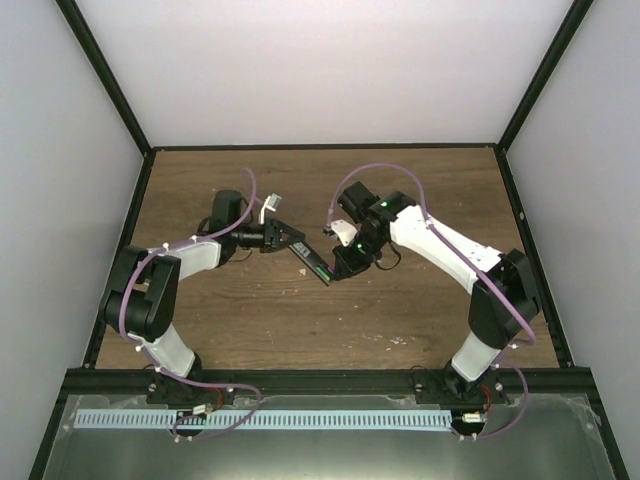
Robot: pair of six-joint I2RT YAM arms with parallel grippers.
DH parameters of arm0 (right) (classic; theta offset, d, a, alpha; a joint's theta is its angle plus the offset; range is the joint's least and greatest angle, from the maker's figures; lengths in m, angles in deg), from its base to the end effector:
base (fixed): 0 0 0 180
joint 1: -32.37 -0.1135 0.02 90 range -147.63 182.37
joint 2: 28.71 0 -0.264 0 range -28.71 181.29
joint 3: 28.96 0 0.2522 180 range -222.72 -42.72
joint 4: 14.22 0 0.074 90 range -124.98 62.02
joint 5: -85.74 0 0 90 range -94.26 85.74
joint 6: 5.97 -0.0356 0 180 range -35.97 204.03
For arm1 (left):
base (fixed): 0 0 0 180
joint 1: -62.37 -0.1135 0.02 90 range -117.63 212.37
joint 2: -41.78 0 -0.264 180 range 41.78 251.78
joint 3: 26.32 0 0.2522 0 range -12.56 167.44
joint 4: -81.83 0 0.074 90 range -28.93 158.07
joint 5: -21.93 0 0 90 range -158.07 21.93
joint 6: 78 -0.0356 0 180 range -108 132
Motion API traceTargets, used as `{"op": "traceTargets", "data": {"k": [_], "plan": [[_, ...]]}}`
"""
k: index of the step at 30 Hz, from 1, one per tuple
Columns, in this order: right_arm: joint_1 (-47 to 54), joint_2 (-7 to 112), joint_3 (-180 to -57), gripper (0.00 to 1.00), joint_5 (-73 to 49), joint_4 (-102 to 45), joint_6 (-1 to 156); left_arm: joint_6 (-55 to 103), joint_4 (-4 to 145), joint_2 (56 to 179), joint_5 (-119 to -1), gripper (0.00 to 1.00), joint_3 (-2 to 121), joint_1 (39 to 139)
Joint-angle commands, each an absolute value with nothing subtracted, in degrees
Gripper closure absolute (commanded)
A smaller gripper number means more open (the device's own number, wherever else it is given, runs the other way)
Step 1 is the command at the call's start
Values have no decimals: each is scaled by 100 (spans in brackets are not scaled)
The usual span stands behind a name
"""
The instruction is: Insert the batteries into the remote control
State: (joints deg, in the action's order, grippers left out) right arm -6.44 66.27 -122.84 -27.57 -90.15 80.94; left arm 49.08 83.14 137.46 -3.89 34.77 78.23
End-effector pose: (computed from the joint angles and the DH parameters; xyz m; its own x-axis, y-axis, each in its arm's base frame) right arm 0.2398 0.2109 0.2677 -0.7930 -0.5743 -0.2033 -0.6029 0.6919 0.3971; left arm 0.3073 -0.1206 0.1839 -0.9293 -0.0090 -0.3691 0.3542 0.2606 -0.8981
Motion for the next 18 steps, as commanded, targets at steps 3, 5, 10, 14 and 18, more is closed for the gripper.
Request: {"op": "traceTargets", "data": {"k": [3,5,10,14,18], "plan": [[-666,6639,-12461,99,-2819,-9113,8067,5627,9324,13785,-251,100,3268,7859],[-668,6670,-12464,99,-2803,-9087,8103,5638,9304,13776,-219,100,3249,7879],[-666,6852,-12544,99,-2684,-9108,8194,5665,9305,13731,-114,100,3179,7924],[-670,6940,-12576,99,-2720,-9109,8229,5656,9289,13706,-68,100,3131,7934],[-670,6971,-12593,99,-2663,-9110,8263,5672,9302,13697,-39,100,3113,7942]]}}
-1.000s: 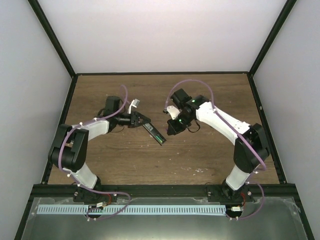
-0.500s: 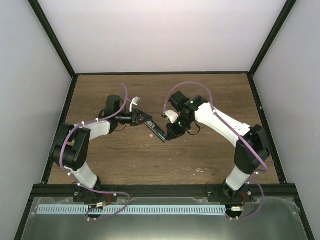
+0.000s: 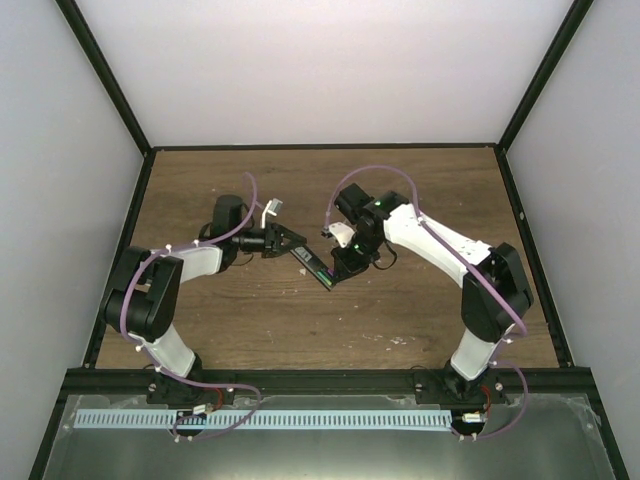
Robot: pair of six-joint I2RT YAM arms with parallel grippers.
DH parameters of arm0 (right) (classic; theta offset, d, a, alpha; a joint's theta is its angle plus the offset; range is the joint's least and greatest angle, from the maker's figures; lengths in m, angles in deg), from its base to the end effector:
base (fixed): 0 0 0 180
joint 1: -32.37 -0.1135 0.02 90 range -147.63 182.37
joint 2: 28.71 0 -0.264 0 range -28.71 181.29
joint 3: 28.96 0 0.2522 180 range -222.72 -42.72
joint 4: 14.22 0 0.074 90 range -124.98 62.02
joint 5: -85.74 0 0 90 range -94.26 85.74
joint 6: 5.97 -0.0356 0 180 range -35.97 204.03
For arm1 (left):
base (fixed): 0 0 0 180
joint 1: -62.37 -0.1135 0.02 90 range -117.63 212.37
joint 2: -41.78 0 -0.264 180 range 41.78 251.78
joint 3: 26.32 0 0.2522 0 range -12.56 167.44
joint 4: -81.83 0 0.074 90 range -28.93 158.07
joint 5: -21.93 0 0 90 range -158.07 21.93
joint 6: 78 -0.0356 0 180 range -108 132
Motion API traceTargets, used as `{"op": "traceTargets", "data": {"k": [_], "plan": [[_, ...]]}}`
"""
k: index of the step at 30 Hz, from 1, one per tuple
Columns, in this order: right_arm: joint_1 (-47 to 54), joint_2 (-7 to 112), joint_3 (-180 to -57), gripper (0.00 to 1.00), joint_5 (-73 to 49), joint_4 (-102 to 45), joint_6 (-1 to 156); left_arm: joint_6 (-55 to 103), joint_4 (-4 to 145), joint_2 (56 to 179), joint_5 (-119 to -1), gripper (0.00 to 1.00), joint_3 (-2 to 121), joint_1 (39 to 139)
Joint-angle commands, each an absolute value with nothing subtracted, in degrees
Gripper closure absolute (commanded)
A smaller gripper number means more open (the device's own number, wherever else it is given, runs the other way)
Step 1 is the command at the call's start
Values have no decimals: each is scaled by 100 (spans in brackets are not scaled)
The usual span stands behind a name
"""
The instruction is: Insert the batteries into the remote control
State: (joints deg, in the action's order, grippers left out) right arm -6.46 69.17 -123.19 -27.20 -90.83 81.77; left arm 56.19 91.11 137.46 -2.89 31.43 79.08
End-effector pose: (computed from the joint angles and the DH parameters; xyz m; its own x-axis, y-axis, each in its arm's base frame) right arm 0.2452 0.2152 0.2537 -0.7920 -0.5908 -0.1539 -0.5980 0.6999 0.3905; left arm 0.3002 -0.1238 0.1785 -0.9452 -0.0218 -0.3259 0.3135 0.2202 -0.9237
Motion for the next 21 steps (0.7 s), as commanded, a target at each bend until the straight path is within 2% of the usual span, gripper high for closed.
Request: {"op": "traceTargets", "data": {"k": [1,21], "plan": [[-674,6979,-12602,99,-2666,-9104,8273,5667,9308,13690,-35,100,3106,7942],[-848,7042,-12736,99,-2774,-9199,8324,5904,9667,13771,-200,100,3008,7971]]}}
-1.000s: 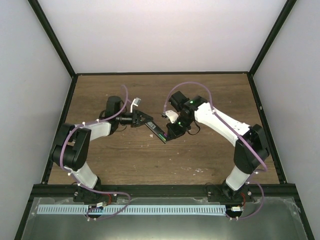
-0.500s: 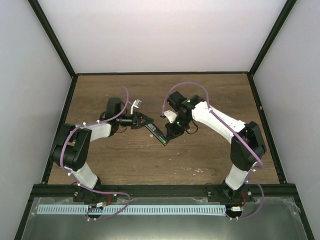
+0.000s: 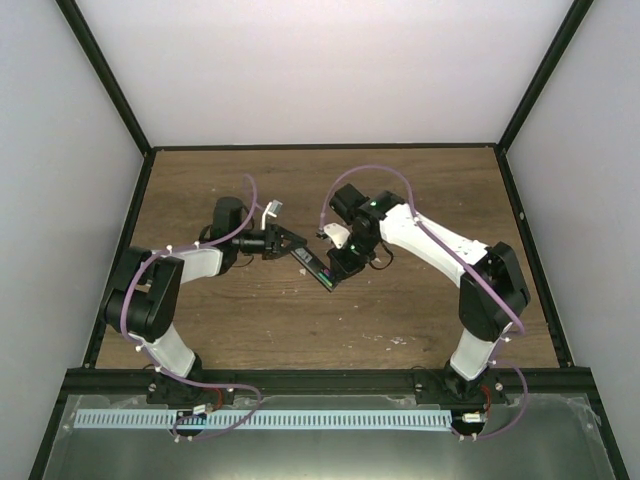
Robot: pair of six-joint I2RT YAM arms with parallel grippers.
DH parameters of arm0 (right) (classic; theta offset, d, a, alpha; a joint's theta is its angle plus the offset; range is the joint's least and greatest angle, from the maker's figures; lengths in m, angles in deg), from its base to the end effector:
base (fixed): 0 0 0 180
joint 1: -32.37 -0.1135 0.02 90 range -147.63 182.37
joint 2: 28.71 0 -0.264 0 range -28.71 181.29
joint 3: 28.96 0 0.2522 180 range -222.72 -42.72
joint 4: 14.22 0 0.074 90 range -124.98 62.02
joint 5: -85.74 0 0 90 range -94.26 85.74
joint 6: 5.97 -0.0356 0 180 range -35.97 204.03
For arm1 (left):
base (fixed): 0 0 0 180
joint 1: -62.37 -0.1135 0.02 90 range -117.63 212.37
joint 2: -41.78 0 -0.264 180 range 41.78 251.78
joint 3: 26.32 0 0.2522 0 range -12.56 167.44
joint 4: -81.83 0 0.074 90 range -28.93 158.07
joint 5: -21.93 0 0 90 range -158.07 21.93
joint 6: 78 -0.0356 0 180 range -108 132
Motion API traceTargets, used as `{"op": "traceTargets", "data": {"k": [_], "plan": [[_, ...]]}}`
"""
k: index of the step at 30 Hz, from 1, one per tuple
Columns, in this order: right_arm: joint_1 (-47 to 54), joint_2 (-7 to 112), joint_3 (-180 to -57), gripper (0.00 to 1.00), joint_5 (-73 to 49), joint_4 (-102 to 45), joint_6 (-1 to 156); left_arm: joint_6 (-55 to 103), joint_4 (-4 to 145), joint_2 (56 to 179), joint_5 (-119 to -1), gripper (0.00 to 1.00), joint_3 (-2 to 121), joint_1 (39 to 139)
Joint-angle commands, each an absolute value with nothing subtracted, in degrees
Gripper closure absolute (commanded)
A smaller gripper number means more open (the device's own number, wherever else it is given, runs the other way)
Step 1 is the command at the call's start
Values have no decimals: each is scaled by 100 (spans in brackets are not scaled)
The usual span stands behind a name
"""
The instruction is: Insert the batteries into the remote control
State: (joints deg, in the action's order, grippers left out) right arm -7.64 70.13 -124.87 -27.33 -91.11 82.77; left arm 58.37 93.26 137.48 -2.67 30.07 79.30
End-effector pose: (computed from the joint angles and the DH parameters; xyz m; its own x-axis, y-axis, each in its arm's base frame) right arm 0.2448 0.2237 0.2564 -0.7679 -0.6181 -0.1682 -0.6278 0.6739 0.3895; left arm 0.2966 -0.1241 0.1749 -0.9529 -0.0249 -0.3022 0.2904 0.2119 -0.9332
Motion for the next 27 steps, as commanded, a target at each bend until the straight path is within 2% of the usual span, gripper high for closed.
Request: {"op": "traceTargets", "data": {"k": [1,27], "plan": [[-850,7024,-12736,99,-2773,-9204,8324,5914,9671,13782,-208,100,3004,7969],[-848,7210,-12740,94,-2227,-8977,8273,5904,9623,13809,105,100,3139,7969]]}}
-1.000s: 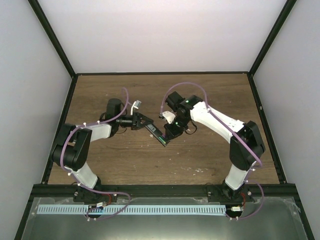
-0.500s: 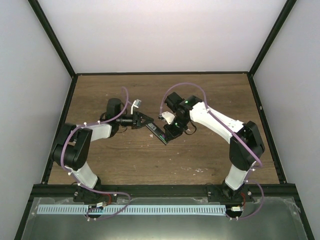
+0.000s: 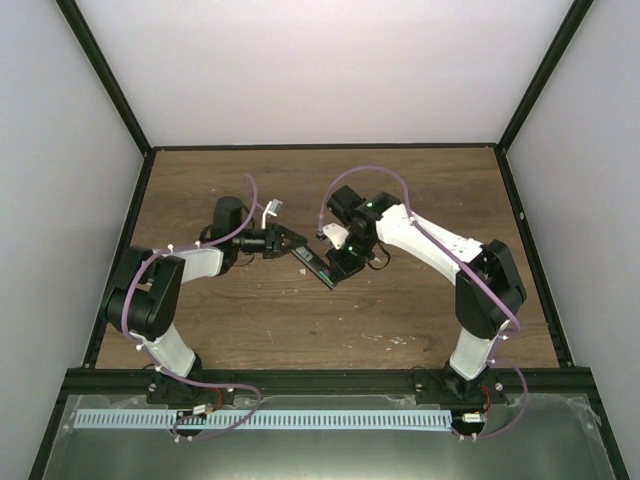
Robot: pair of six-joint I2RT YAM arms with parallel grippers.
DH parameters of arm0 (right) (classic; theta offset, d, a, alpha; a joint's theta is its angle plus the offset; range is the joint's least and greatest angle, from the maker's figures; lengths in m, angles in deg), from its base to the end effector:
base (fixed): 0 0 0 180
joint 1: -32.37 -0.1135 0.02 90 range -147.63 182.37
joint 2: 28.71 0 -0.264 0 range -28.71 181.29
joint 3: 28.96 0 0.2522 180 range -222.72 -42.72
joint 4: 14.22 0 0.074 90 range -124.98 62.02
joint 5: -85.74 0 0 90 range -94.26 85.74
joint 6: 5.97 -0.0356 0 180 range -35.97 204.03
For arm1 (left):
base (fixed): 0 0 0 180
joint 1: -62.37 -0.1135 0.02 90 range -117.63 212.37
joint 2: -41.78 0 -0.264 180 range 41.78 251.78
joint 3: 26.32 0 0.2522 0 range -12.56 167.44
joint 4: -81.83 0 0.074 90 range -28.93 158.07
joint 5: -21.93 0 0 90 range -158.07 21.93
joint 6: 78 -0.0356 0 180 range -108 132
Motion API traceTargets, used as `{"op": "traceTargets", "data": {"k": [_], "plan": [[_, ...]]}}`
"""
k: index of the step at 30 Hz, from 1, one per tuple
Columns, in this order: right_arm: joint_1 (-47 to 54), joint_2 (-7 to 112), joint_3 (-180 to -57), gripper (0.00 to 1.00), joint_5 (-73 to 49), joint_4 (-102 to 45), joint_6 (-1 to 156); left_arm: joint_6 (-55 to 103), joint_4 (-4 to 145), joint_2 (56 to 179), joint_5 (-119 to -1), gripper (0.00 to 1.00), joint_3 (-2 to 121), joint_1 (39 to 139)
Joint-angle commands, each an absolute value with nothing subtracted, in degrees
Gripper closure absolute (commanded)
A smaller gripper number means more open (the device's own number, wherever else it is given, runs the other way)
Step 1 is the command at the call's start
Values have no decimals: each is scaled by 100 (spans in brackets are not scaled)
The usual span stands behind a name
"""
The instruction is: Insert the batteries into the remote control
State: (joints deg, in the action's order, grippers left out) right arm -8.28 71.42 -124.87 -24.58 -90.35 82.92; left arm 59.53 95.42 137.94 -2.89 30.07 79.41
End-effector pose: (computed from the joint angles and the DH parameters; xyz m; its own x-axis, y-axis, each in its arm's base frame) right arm 0.2468 0.2282 0.2490 -0.7605 -0.6291 -0.1610 -0.6404 0.6859 0.3455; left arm 0.2984 -0.1252 0.1754 -0.9500 -0.0327 -0.3106 0.2977 0.2052 -0.9323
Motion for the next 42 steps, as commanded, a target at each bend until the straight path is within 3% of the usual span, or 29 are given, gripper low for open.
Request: {"op": "traceTargets", "data": {"k": [1,17,31,37,42], "plan": [[-850,7210,-12759,94,-2206,-8977,8276,5842,9543,13811,147,100,3172,7969],[-850,7238,-13044,90,-2367,-8985,8280,5697,9320,13824,206,100,3332,7972],[-839,6485,-13239,68,-2273,-8305,8186,5759,9349,13865,285,100,3405,7969],[-134,5441,-11938,54,-2820,-7075,7678,6659,10314,13813,320,100,3299,7948],[578,4852,-10994,50,-3776,-6374,7454,8518,12606,14069,280,100,3009,7757]]}}
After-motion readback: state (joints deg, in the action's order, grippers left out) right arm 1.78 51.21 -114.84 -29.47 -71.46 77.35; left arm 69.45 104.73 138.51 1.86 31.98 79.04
